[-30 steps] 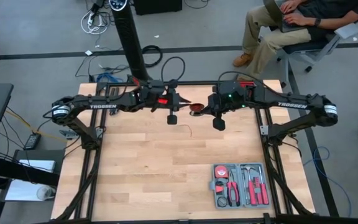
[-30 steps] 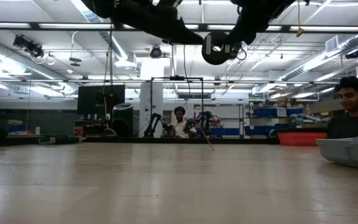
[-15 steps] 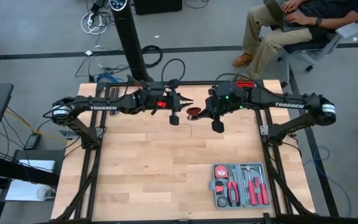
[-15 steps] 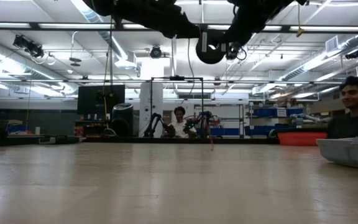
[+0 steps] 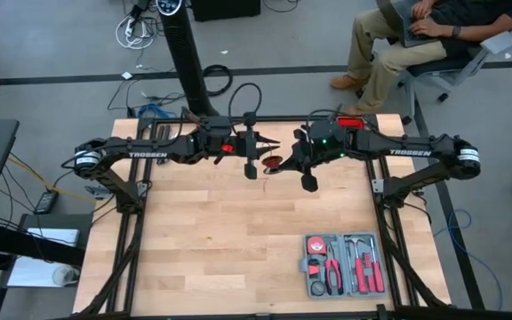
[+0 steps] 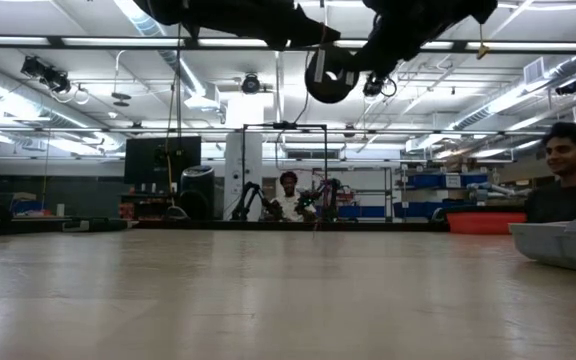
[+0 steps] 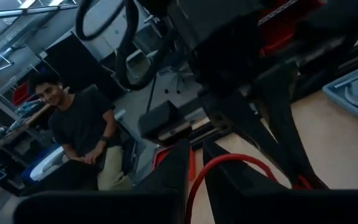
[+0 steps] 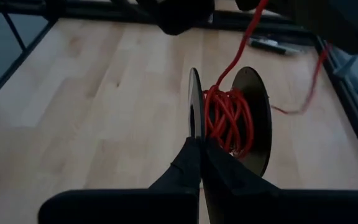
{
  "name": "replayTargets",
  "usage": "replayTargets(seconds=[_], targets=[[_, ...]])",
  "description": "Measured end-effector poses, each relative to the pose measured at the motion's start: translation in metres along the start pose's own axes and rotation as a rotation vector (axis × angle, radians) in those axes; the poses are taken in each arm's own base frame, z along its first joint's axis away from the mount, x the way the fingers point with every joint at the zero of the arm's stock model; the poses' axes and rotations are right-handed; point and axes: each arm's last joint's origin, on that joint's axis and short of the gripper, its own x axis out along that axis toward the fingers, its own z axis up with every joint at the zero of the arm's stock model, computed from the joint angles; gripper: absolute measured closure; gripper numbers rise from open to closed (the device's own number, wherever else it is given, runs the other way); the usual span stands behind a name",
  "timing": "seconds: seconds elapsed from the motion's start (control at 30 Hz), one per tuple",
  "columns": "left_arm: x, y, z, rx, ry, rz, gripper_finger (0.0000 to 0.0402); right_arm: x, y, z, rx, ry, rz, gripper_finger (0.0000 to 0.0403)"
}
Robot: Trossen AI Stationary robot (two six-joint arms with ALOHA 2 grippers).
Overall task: Coil cords
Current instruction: Coil the wire
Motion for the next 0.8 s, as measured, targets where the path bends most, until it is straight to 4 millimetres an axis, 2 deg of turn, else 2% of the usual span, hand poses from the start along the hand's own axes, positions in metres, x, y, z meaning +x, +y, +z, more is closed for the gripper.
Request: replayTargets(seconds=[0.37, 0.67, 0.8], targets=[[0.000, -0.001, 0.002, 0.052, -0.009, 0.012, 0.0346, 0.016, 0.002, -0.018, -0.011, -0.158, 0.035, 0.0403], [0.001, -0.002, 0.005, 0.057, -0.070, -0.029, 0.0346, 0.019, 0.004, -0.021, -0.045, -0.287, 0.123, 0.0403], [0.002, -0.004, 0.005, 0.057, -0.087, -0.060, 0.0346, 0.019, 0.002, -0.024, -0.044, -0.289, 0.192, 0.0403]])
